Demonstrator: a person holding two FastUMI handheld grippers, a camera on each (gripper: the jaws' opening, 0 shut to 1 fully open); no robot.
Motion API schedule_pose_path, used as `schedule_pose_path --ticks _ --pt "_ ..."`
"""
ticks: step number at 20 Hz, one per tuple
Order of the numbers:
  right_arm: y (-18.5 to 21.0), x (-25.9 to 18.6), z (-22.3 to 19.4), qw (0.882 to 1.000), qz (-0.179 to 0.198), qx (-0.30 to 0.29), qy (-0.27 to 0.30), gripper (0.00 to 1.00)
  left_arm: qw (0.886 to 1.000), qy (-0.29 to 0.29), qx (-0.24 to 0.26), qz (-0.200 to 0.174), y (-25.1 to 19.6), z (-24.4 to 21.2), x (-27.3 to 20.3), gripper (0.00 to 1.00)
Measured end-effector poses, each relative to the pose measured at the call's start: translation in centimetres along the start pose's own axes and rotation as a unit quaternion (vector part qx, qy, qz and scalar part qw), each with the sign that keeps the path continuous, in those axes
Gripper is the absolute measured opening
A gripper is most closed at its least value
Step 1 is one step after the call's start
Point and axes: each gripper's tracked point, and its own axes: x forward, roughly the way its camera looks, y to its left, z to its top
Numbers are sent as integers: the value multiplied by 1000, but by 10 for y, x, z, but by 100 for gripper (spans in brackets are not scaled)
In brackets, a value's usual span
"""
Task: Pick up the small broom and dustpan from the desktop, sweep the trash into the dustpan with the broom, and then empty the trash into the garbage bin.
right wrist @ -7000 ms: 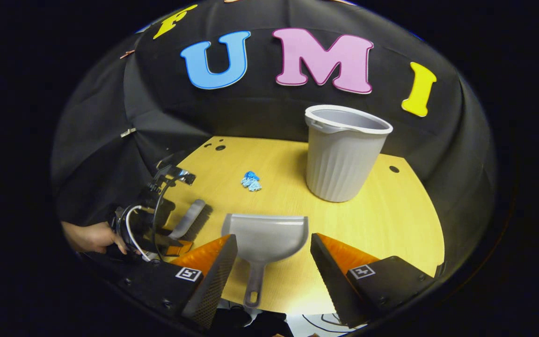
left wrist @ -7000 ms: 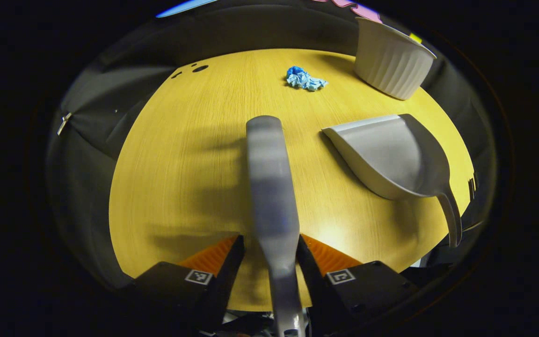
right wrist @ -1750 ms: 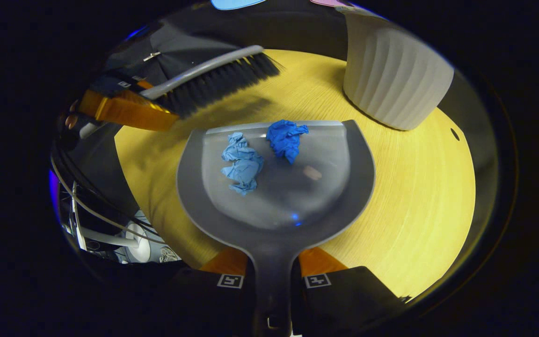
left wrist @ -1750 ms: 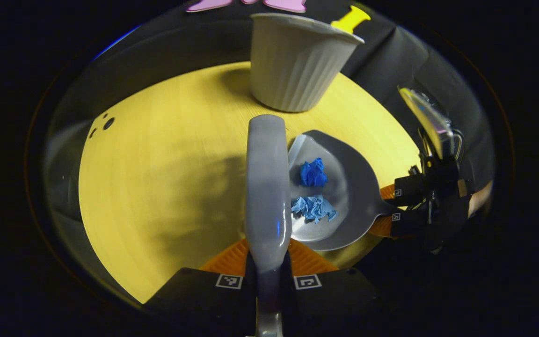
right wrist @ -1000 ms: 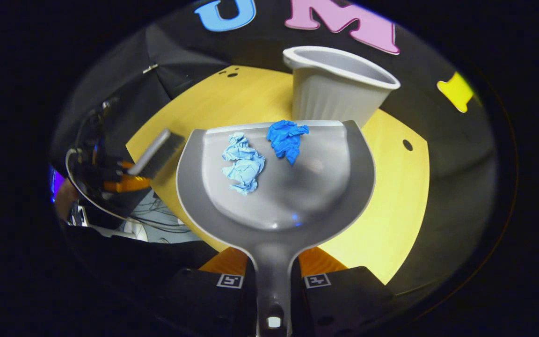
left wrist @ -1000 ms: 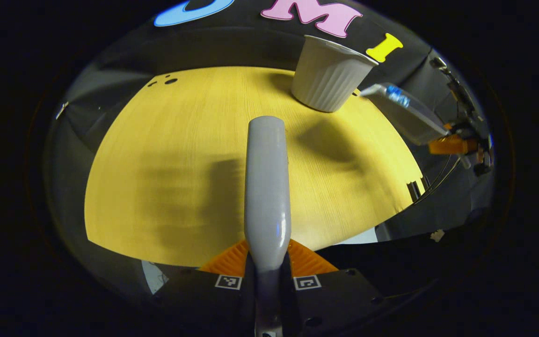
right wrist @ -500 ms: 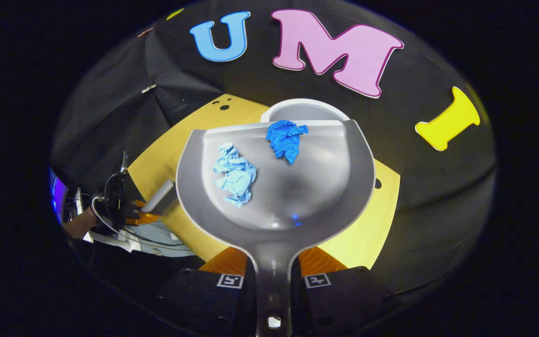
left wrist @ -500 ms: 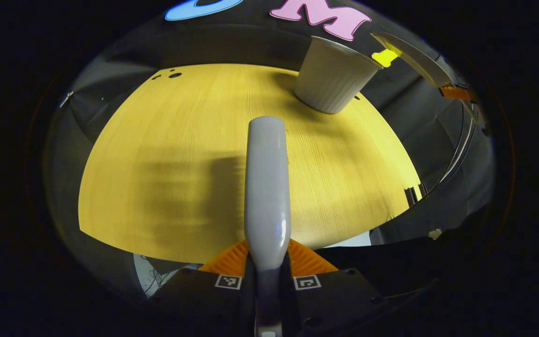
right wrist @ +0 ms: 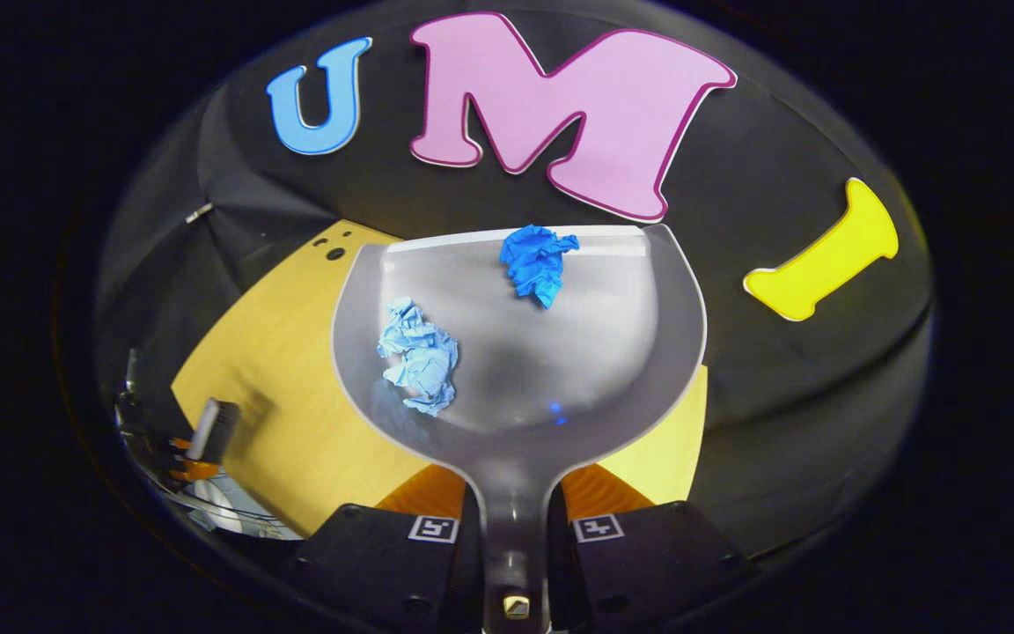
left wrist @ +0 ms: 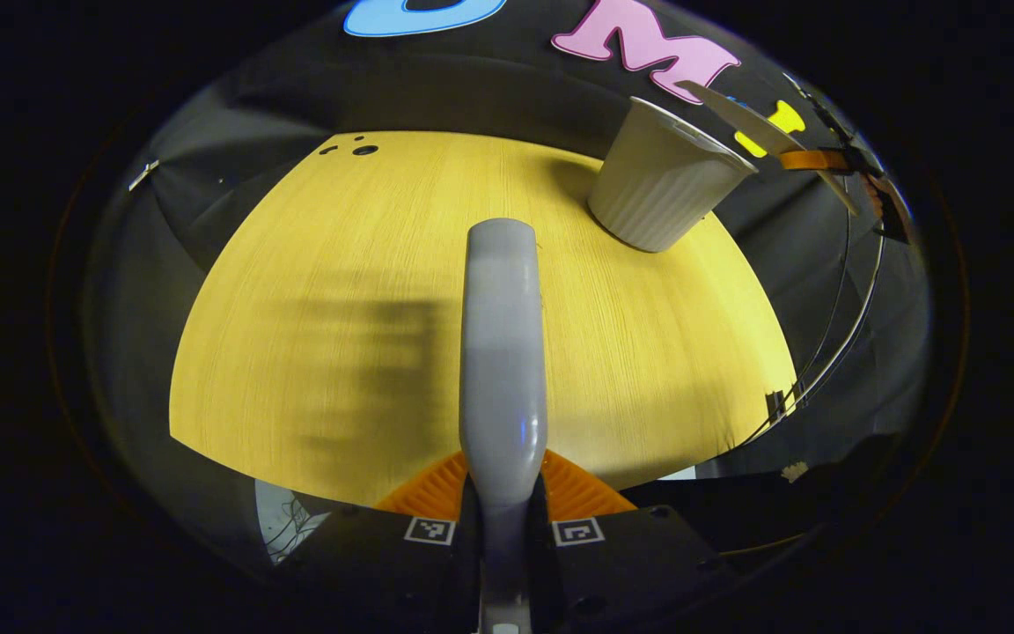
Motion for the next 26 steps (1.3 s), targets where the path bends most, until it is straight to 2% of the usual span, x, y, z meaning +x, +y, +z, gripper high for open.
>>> schedule_pose_path --ticks 3,5,7,8,9,10,12,16,20,21,24,26 --pt "-22 4 1 998 -50 -38 -3 33 998 -9 -59 -38 -15 11 -8 26" --pt "-30 18 2 995 -78 -66 -7 32 995 -15 -83 -45 -22 14 -10 28" --pt "-35 27 1 993 -96 -73 -12 32 997 -13 -66 -37 -19 14 -9 26" --pt "-39 28 4 991 -106 -79 -16 32 998 -11 -55 -33 -17 15 -11 29" --pt "-45 30 8 989 -118 -86 -20 32 998 -9 -49 -31 -18 16 -12 26" --pt "-48 32 11 986 -131 -99 -23 32 998 -7 -48 -32 -19 17 -13 29" --pt "-52 32 14 977 -161 -134 -31 32 998 -2 -51 -27 -17 17 -12 26" --pt "-61 34 16 940 -227 -250 -44 32 998 6 -54 -13 -16 11 -12 26" --pt "-62 34 20 921 -257 -288 -53 33 999 13 -53 5 -11 6 -9 26" --pt "-63 33 22 913 -268 -302 -59 32 998 16 -52 10 -9 2 -8 26" --pt "-64 29 28 880 -303 -359 -72 32 998 24 -57 16 -1 -6 -11 26" --pt "-62 27 32 863 -316 -385 -82 32 998 28 -61 21 1 -9 -10 26"
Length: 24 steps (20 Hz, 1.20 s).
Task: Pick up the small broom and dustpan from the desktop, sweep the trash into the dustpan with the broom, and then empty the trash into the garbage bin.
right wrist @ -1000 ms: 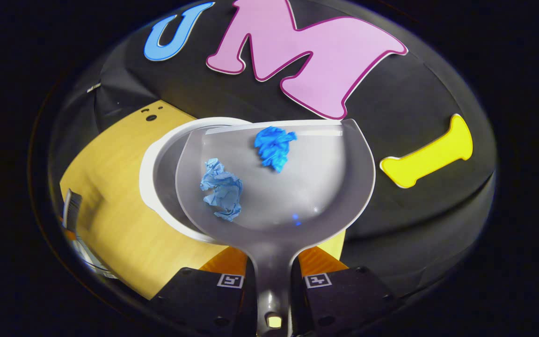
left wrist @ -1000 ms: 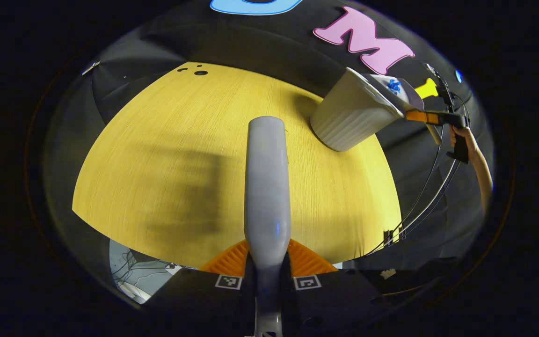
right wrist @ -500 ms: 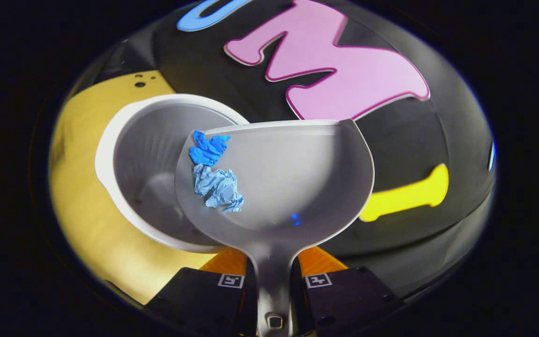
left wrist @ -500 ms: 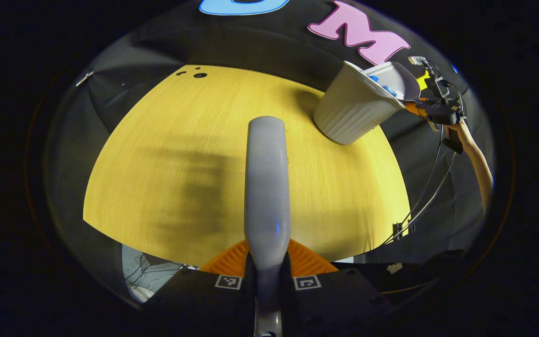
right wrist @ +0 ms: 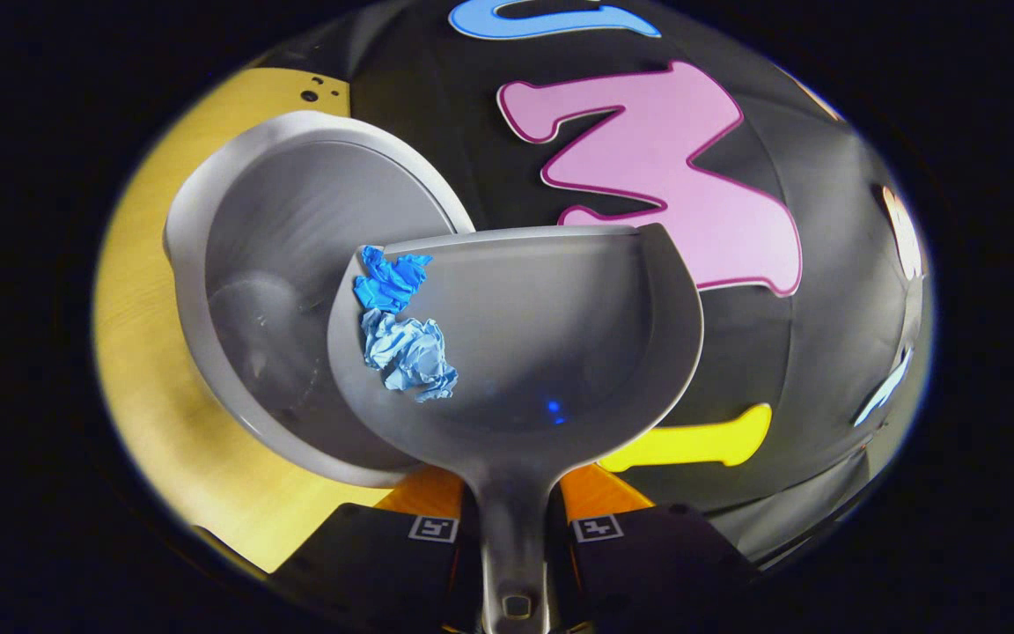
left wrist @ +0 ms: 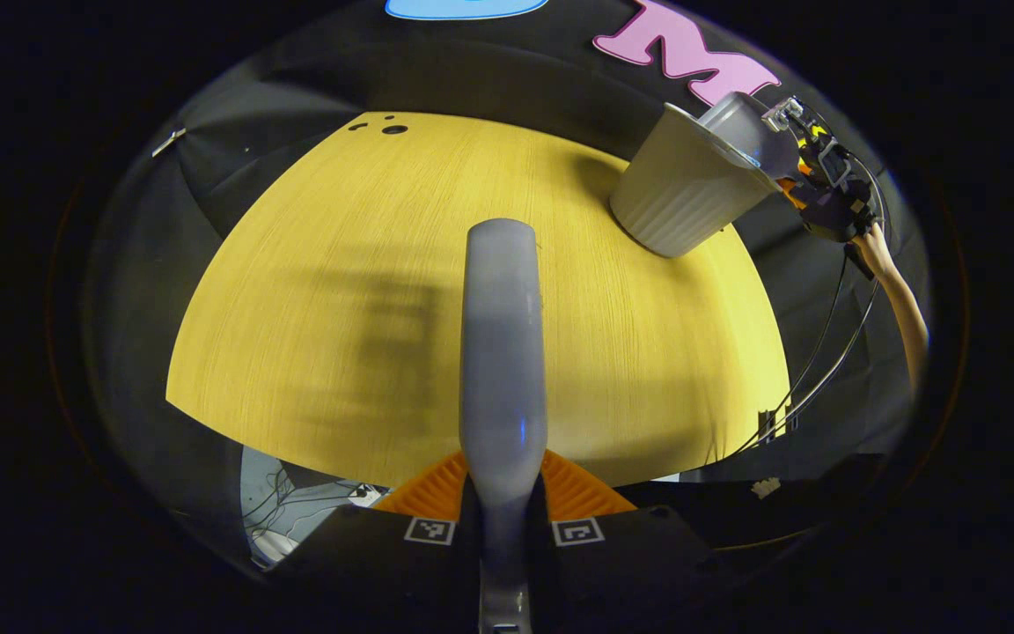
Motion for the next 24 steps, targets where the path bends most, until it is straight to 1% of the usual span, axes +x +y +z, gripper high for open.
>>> schedule_pose_path --ticks 5,7,10,13,15,16,17,18,19,20,21,22,24 --pt "-8 -5 7 997 -42 -61 -20 32 1000 3 -3 12 2 -1 1 26" --pt "-11 -6 11 993 -60 -96 -32 32 1000 5 -2 14 1 0 1 25" --pt "-20 -12 12 986 -86 -130 -51 32 1000 8 0 17 -1 -1 2 27" --pt "-37 -13 -3 983 -96 -146 -54 32 1000 13 1 16 -5 -3 7 26" --pt "-44 -10 -14 983 -96 -146 -56 32 1000 16 2 17 -8 -4 10 26" --pt "-45 -9 -18 984 -94 -143 -56 32 1000 16 2 17 -10 -3 10 26" --pt "-48 -9 -23 985 -90 -138 -56 32 1000 16 2 17 -11 -3 12 29" --pt "-58 -9 -25 987 -82 -124 -53 32 1000 16 3 17 -13 -3 12 26" --pt "-68 -4 -20 991 -71 -103 -46 32 1000 15 3 18 -14 -2 14 26" --pt "-75 0 -20 995 -57 -73 -38 32 1000 16 0 18 -14 -1 14 23" --pt "-84 1 -25 998 -42 -44 -32 32 1000 14 -10 15 -16 1 14 26" --pt "-74 3 -20 999 -29 -18 -27 32 1000 8 -23 11 -20 7 14 23" --pt "-64 3 -17 999 -2 32 -22 33 999 -3 -32 16 -21 14 14 23"
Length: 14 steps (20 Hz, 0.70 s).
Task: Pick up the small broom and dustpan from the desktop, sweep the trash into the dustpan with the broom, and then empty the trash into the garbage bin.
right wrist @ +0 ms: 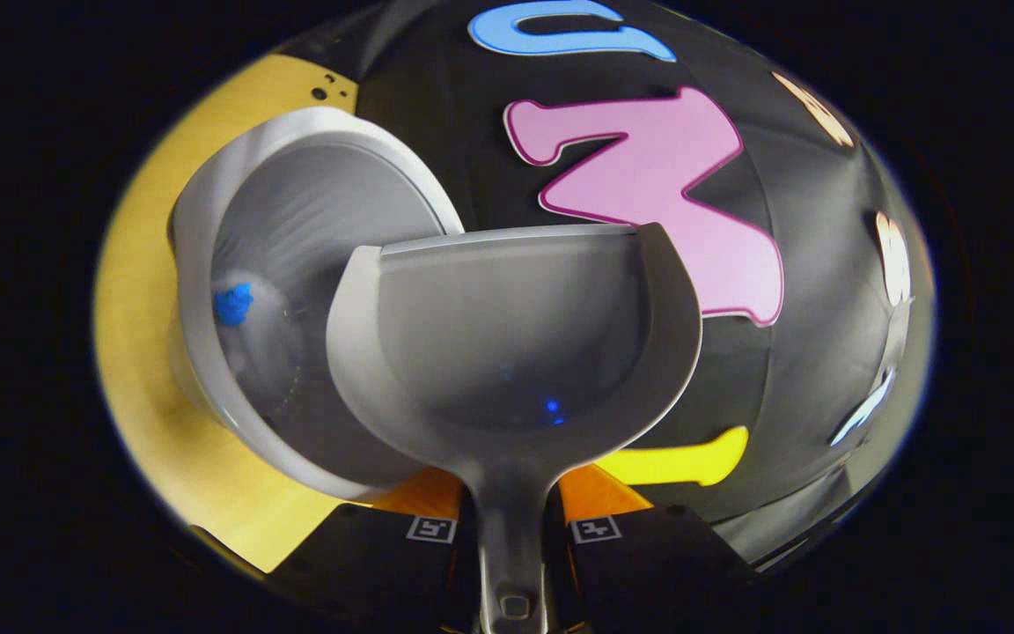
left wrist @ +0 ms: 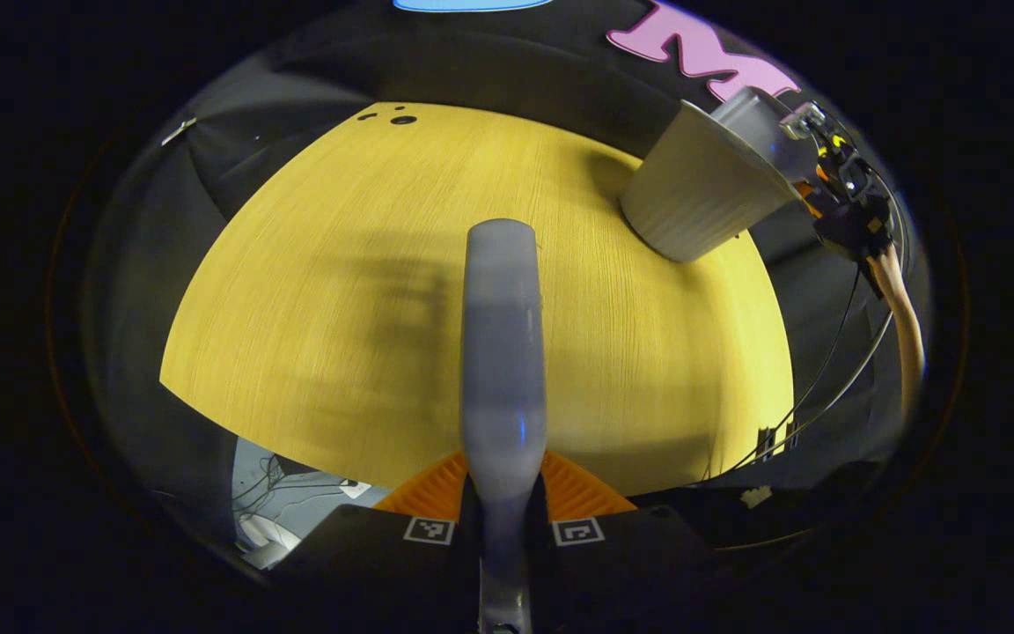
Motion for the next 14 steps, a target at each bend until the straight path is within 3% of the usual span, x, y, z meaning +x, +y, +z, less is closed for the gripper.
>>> schedule_pose_path --ticks 3,4,8,12,14 --pt "-1 -1 5 996 34 84 2 32 1000 -8 3 9 -7 6 2 29" --pt "-2 -1 7 993 44 112 4 33 1000 -9 3 13 -9 8 2 26" --pt "-2 -9 11 973 88 212 12 33 999 -34 -9 29 -13 21 -1 29" --pt "-27 -30 16 951 85 296 4 33 997 -62 5 44 -10 36 -3 26" --pt "-43 -45 23 936 84 342 0 32 997 -67 11 40 -7 41 -3 29"
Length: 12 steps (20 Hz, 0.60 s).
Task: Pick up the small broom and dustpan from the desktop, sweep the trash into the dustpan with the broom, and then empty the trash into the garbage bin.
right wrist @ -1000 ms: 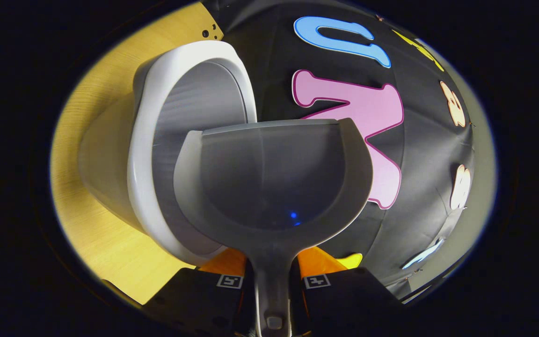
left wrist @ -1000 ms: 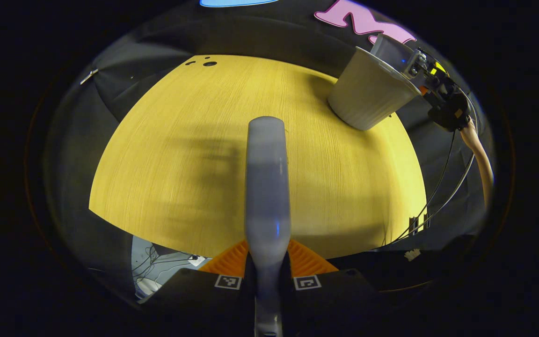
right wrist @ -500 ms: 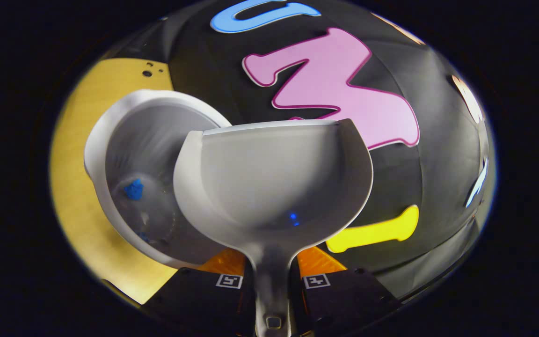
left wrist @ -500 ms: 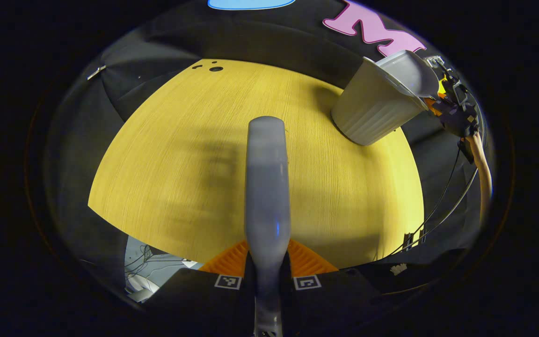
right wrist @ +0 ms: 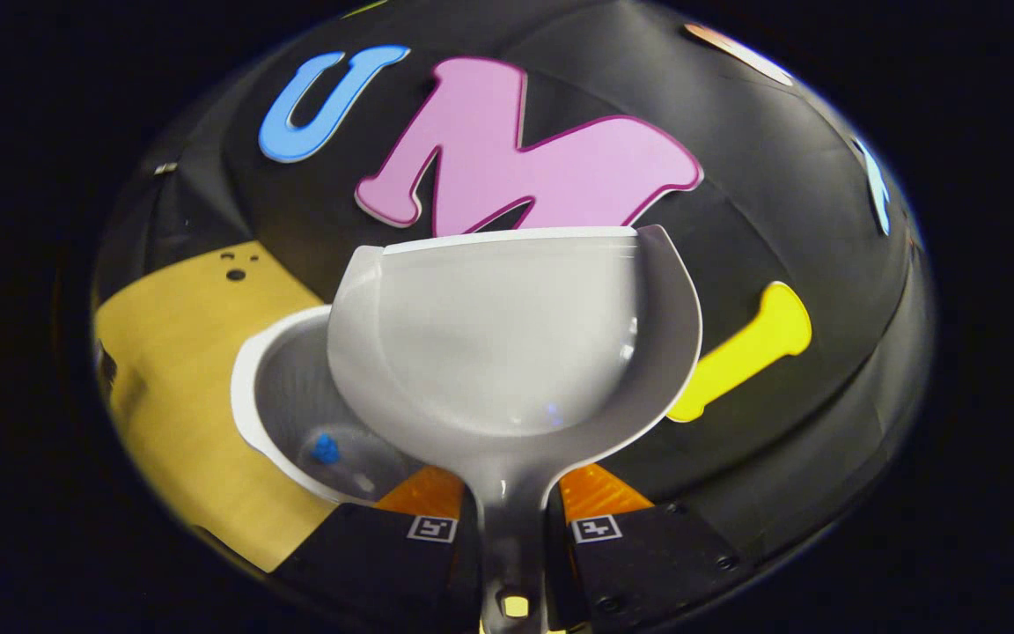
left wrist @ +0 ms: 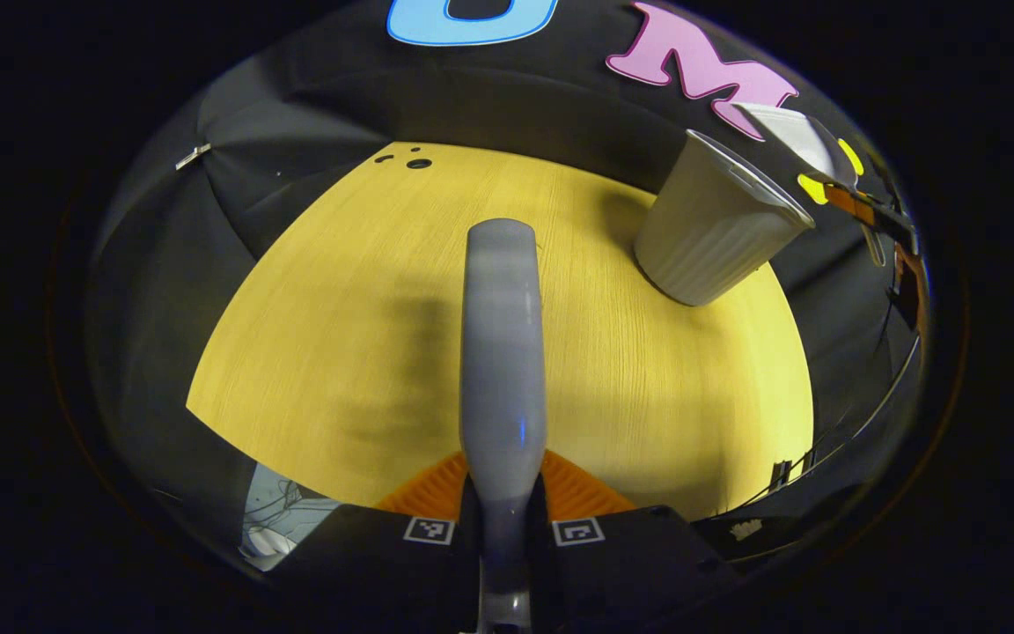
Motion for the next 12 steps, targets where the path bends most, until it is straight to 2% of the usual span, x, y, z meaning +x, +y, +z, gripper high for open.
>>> schedule_pose_path --ticks 1,6,7,9,12 --pt "1 -8 3 1000 3 20 1 32 1000 1 3 -7 1 1 1 26" --pt "22 -69 1 998 11 65 19 32 998 -6 54 -16 28 16 13 26" --pt "29 -83 0 996 13 84 20 32 998 -7 64 -15 35 18 14 29" --pt "44 -113 2 992 19 127 15 32 997 -10 73 -25 41 20 14 26" --pt "56 -147 -10 993 -1 119 23 32 995 -7 90 -36 56 17 16 26"
